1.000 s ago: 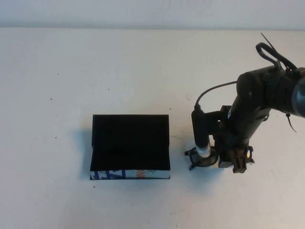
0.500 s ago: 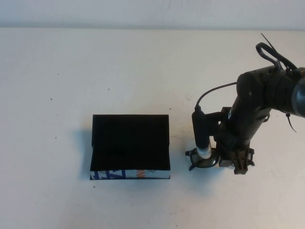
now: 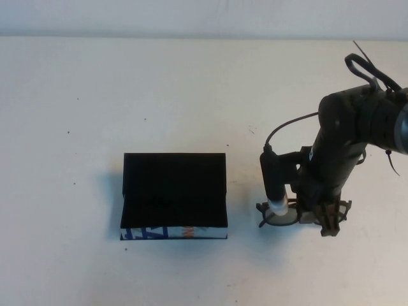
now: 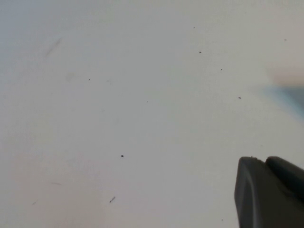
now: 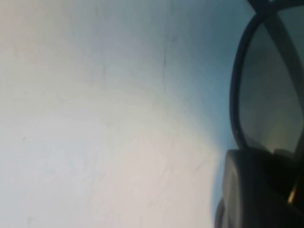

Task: Return glasses to glasses case
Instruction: Pick up the glasses from the table, then place the glasses in the glasses case

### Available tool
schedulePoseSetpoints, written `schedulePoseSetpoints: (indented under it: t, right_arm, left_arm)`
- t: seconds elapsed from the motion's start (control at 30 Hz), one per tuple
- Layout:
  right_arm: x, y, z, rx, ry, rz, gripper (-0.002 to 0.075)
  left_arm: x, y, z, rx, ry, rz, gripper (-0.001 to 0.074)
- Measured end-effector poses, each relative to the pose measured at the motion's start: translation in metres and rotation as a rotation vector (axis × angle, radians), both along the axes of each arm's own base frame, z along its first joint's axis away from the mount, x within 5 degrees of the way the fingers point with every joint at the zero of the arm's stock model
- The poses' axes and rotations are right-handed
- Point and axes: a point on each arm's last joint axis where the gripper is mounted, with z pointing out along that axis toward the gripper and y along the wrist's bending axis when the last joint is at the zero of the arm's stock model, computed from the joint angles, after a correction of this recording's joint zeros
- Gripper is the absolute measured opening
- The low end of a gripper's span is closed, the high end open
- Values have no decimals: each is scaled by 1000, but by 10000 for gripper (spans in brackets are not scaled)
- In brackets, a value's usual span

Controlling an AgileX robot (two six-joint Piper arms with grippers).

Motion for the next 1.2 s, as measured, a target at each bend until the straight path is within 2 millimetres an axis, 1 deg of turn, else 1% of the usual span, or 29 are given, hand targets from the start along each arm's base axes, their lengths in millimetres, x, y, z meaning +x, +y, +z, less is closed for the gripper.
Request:
schedulePoseSetpoints:
  t: [0.1, 0.2, 0.27, 0.33, 0.37, 0.43, 0.5, 0.6, 0.67, 0.73, 0.8, 0.9, 1.07, 1.2]
  right_arm:
    - [-5, -3, 12, -6, 4, 5, 76]
    - [-12, -5, 37, 1, -20, 11, 76]
    - [-17, -1, 56, 11, -52, 18, 76]
    - [-21, 10, 77, 33, -85, 32, 75]
    - [-24, 17, 84, 42, -96, 46, 75]
    - [-27, 38, 100, 70, -122, 69, 75]
    - [-28, 60, 109, 91, -124, 94, 75]
    - [-25, 96, 106, 108, -104, 146, 75]
    - [-21, 120, 97, 120, -95, 174, 75]
    - [-15, 143, 85, 144, -74, 191, 75]
    - [-12, 158, 74, 166, -49, 191, 75]
    - [-7, 170, 59, 174, -25, 188, 75]
    - [-4, 174, 45, 163, 5, 183, 73]
    - [-4, 175, 39, 158, 20, 179, 73]
  left_arm:
    - [0, 0, 0, 0, 0, 0, -1]
    - [0, 0, 0, 0, 0, 0, -1]
    - [0, 0, 0, 0, 0, 0, -1]
    - [0, 0, 0, 0, 0, 0, -1]
    - [0, 0, 0, 0, 0, 0, -1]
    - [0, 0, 0, 0, 0, 0, -1]
    - [0, 0, 0, 0, 0, 0, -1]
    - [0, 0, 0, 0, 0, 0, -1]
    - [0, 0, 0, 0, 0, 0, -1]
    - [0, 0, 0, 0, 0, 0, -1]
    - [0, 0, 0, 0, 0, 0, -1]
    - [0, 0, 0, 0, 0, 0, -1]
    - [0, 0, 0, 0, 0, 0, -1]
    - [0, 0, 0, 0, 0, 0, -1]
